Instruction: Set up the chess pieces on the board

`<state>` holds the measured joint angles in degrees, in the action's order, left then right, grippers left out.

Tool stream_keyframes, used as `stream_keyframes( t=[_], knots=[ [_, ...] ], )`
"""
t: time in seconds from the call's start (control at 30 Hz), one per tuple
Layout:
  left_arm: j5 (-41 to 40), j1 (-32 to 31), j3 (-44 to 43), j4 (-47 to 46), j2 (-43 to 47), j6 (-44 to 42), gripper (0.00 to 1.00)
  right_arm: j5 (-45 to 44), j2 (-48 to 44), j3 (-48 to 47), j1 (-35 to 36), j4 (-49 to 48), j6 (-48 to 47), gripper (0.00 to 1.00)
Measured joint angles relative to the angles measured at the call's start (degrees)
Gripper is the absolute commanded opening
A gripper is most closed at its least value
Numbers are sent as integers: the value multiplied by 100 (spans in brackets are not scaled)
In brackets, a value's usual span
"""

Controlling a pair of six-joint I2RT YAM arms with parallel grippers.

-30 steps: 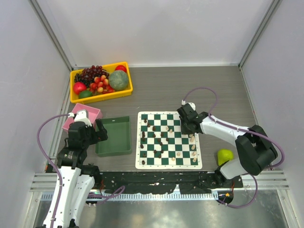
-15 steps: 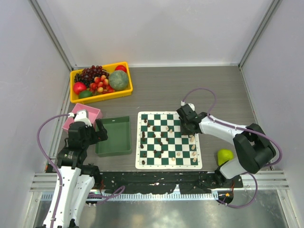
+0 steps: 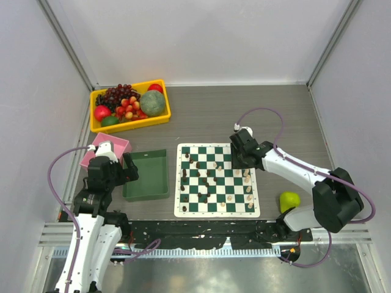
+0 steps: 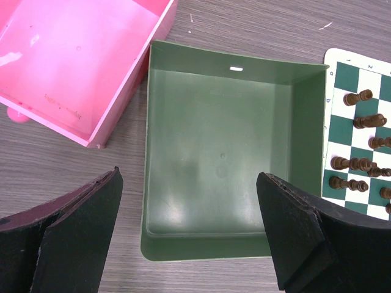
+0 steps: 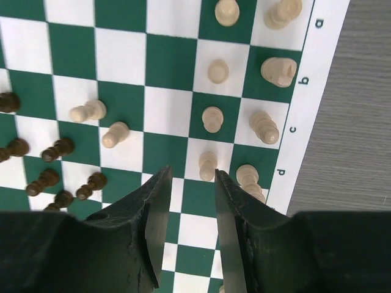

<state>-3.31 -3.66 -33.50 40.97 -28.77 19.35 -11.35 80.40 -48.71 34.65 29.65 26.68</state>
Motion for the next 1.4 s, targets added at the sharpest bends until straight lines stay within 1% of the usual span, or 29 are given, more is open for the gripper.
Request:
stream_keyframes(
  t=[0.1,0.27,0.73,1.03,1.33,1.4],
  knots=[
    [0,0,0,0,0,2,99,44,-146,-144,7,17,-7,42],
    [0,0,0,0,0,0,99,173,-96,-361,103,33,-31,44],
    [-2,0,0,0,0,0,99,271,1458,-1657,605,63,-162,45],
    [-2,0,0,0,0,2,99,179,1908,-1937,883,216,-236,43],
    [-4,0,0,0,2,0,99,7,2240,-2131,901,275,-260,41],
    [-4,0,0,0,2,2,99,-13,2251,-2131,901,297,-260,39]
  ],
)
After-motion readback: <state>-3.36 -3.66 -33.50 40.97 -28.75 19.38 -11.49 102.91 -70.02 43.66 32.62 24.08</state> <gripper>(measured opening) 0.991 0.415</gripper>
